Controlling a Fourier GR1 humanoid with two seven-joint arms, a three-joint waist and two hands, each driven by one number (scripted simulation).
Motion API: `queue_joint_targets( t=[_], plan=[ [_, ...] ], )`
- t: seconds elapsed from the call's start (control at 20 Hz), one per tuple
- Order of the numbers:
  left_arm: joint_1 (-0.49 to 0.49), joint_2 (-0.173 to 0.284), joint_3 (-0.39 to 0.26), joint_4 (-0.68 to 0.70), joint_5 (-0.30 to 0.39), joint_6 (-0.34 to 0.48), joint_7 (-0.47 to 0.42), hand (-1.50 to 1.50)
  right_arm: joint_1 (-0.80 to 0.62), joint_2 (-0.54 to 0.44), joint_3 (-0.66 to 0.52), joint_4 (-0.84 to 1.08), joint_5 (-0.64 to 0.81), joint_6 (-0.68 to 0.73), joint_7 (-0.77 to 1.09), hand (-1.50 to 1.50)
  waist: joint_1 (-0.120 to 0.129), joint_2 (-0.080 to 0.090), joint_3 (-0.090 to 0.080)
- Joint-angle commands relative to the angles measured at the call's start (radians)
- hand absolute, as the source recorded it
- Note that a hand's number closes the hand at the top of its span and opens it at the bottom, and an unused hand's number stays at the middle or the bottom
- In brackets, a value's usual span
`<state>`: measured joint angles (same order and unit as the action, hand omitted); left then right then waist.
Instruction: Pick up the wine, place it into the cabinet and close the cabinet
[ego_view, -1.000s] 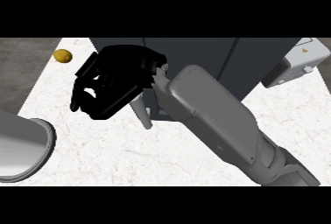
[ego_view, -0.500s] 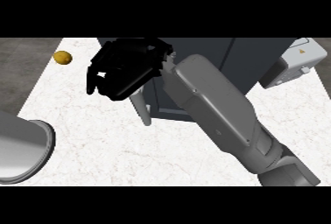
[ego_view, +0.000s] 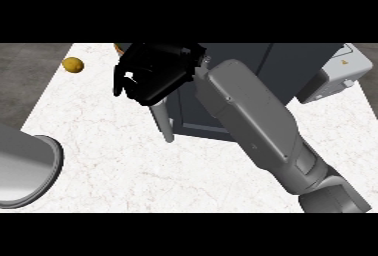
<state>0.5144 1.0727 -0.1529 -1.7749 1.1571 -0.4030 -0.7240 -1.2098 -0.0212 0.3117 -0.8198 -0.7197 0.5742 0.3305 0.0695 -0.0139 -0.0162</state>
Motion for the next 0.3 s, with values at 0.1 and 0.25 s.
queue_joint_targets(
  t=[0.1,0.25],
  plan=[
    [-0.018,0.013,0.08,0.075,0.005,0.027,-0.017,-1.5,-0.038,-0.12,-0.116,0.085,0.072,-0.161,-0.107,1.5,-0.019,0.032,0.014],
    [-0.013,0.005,0.08,0.062,0.004,0.036,-0.015,-1.5,-0.006,-0.146,-0.11,0.086,0.092,-0.129,-0.135,1.5,-0.018,0.033,0.015]
  ],
)
